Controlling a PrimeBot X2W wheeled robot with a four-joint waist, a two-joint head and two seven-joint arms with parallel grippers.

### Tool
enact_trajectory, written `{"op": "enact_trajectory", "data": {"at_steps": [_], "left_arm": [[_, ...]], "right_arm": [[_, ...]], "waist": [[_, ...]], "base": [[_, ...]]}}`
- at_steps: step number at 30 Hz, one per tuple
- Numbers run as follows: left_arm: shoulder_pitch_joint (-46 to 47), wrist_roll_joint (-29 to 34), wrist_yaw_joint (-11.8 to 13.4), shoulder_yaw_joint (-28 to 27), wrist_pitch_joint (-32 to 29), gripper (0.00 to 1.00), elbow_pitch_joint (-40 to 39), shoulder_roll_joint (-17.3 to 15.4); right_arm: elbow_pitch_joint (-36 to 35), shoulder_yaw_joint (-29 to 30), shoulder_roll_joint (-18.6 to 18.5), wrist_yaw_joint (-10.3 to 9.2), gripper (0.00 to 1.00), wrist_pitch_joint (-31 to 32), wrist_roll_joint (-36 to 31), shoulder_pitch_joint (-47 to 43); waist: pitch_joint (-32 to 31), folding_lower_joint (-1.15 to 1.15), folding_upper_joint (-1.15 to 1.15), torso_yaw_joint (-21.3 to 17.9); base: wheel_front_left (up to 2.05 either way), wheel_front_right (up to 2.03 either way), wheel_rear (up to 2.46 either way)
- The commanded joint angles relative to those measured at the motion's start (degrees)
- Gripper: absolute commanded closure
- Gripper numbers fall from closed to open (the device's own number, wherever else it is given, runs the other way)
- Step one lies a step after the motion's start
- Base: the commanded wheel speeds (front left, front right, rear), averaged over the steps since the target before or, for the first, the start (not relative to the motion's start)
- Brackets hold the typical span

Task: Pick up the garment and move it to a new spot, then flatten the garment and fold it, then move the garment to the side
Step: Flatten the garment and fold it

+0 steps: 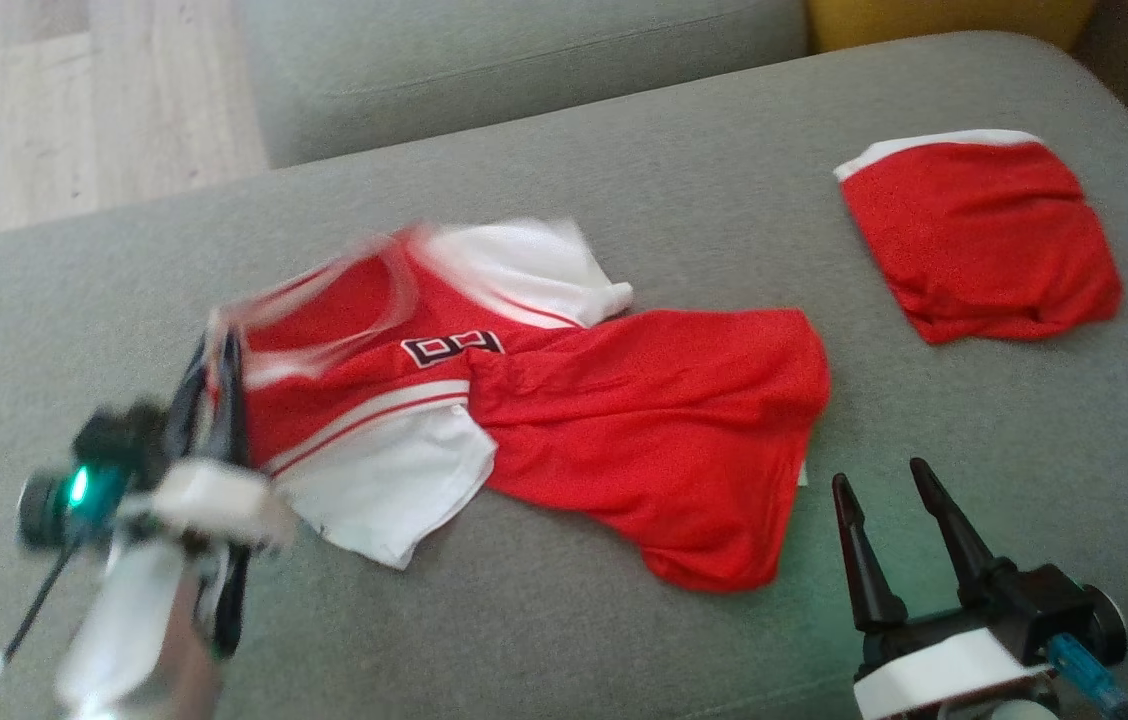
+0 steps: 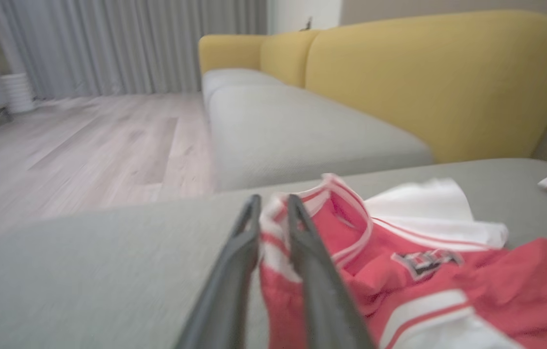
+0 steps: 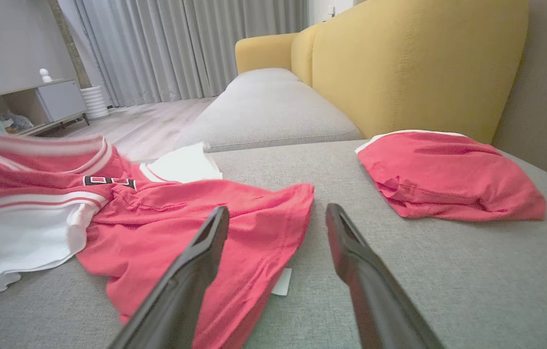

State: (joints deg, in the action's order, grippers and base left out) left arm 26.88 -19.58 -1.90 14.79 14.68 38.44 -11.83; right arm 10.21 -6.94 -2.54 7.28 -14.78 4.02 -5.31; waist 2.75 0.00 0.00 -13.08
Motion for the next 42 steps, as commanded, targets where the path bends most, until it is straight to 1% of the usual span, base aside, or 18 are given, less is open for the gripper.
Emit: {"op": "enact_trajectory", "data": {"at_steps": [1, 3, 5, 6, 8, 10, 12, 15, 18, 21, 25, 30, 31, 32, 36, 39, 42], "left_arm": [[-0.1, 0.0, 1.5, -4.4, 0.3, 0.00, -2.3, -2.5], [-4.4, 0.2, 2.9, -6.9, 0.3, 0.00, -4.0, -2.4], [-8.6, 0.4, 4.1, -9.3, 0.3, 0.00, -6.7, -1.3], [-8.6, 0.4, 4.1, -9.3, 0.3, 0.00, -6.7, -1.3], [-12.8, 1.5, 4.5, -10.6, 0.3, 0.00, -9.7, 0.2], [-16.7, 3.0, 3.9, -10.5, 0.3, 0.00, -12.2, 2.0], [-20.1, 4.7, 2.8, -9.3, 0.3, 0.00, -13.9, 3.9], [-23.1, 6.5, 0.9, -6.0, 0.3, 0.00, -13.5, 6.1], [-23.4, 8.3, -0.6, -1.9, 0.3, 0.00, -10.9, 7.3], [-21.4, 9.7, -1.2, 1.3, 0.3, 0.00, -7.6, 7.9], [-17.7, 9.8, -1.5, 3.2, 0.3, 0.00, -3.0, 8.4], [-13.4, 8.6, -1.2, 3.8, 0.3, 0.00, 2.4, 8.7], [-12.8, 8.6, -1.0, 3.9, 0.3, 0.57, 3.3, 8.8], [-12.4, 8.5, -0.9, 4.1, 0.3, 1.00, 4.0, 8.8], [-11.9, 8.7, 0.1, 4.0, 0.3, 1.00, 4.2, 8.8], [-13.3, 9.9, 1.7, 3.6, 0.3, 1.00, 1.0, 8.0], [-15.2, 11.5, 3.1, 3.6, 0.3, 1.00, -3.3, 6.5]], "right_arm": [[-1.7, -1.2, -0.3, 0.21, 0.00, -0.2, -0.4, 1.5], [-1.7, -0.9, -0.3, 0.21, 0.00, -0.2, -0.4, 1.6], [-1.8, -0.4, -0.3, 0.21, 0.00, -0.2, -0.4, 1.3], [-1.8, -0.4, -0.3, 0.21, 0.00, -0.2, -0.4, 1.3], [-1.8, -0.2, -0.3, 0.21, 0.00, -0.2, -0.4, 0.8], [-1.6, -0.1, -0.3, 0.21, 0.00, -0.2, -0.3, 0.3], [-1.6, 0.0, -0.3, 0.21, 0.00, -0.2, -0.2, -0.1], [-1.6, 0.1, -0.3, 0.21, 0.00, -0.2, 0.2, -0.3], [-1.7, -0.5, -0.3, 0.21, 0.00, -0.2, 0.2, -0.2], [-1.7, -1.0, -0.3, 0.21, 0.00, -0.2, 0.0, 0.5], [-1.6, -1.3, -0.3, 0.21, 0.00, -0.2, 0.0, 1.6], [-1.7, -0.5, -0.3, 0.21, 0.00, -0.2, -0.2, 2.3], [-1.7, -0.3, -0.3, 0.21, 0.00, -0.2, -0.4, 2.3], [-1.7, -0.1, -0.3, 0.21, 0.00, -0.2, -0.5, 2.3], [-1.8, 0.7, -0.3, 0.21, 0.00, -0.2, -0.7, 2.0], [-1.8, 1.5, -0.3, 0.21, 0.00, -0.2, -0.4, 2.0], [-0.5, 2.6, -0.3, 0.21, 0.00, -0.2, 2.7, 2.7]], "waist": [[0.9, 0.00, 0.00, 1.7], [0.9, 0.00, 0.00, 2.2], [0.6, 0.00, 0.00, 2.9], [0.6, 0.00, 0.00, 2.9], [0.3, 0.00, 0.00, 3.6], [0.0, 0.00, 0.00, 4.2], [-0.3, 0.00, 0.00, 4.8], [-0.5, 0.00, 0.00, 5.4], [-0.4, 0.00, 0.00, 5.7], [0.4, 0.00, 0.00, 5.4], [2.0, 0.00, 0.00, 4.5], [3.4, 0.00, 0.00, 3.5], [3.5, 0.00, 0.00, 3.4], [3.5, 0.00, 0.00, 3.3], [3.1, 0.00, 0.00, 3.6], [2.6, 0.00, 0.00, 4.6], [2.5, 0.00, 0.00, 6.2]], "base": [[0.00, 0.00, 0.00], [0.00, 0.00, 0.00], [0.00, 0.00, 0.00], [0.00, 0.00, 0.00], [0.00, 0.00, 0.00], [0.00, 0.00, 0.00], [0.00, 0.00, 0.00], [0.00, 0.00, 0.00], [0.00, 0.00, 0.00], [0.00, 0.00, 0.00], [0.00, 0.00, 0.00], [0.00, 0.00, 0.00], [0.00, 0.00, 0.00], [0.00, 0.00, 0.00], [0.00, 0.00, 0.00], [0.00, 0.00, 0.00], [0.00, 0.00, 0.00]]}}
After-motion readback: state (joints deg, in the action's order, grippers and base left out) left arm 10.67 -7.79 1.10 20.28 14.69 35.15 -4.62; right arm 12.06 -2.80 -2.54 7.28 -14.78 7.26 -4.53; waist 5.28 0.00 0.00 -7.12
